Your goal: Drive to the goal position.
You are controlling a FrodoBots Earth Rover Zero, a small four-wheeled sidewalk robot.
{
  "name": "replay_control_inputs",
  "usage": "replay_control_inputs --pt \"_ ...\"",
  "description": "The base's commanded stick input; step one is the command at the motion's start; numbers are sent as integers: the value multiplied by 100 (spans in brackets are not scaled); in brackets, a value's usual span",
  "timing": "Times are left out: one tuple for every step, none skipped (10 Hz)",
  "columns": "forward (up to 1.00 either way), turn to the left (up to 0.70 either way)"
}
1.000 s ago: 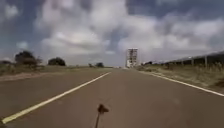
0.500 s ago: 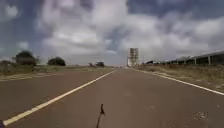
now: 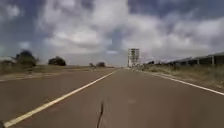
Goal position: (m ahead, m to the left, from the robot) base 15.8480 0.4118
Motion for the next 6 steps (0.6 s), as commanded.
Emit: replay_control_inputs --pt "100 0" --pt "100 0" --pt "100 0" --pt "100 0" --pt "100 0" --pt "100 -6"
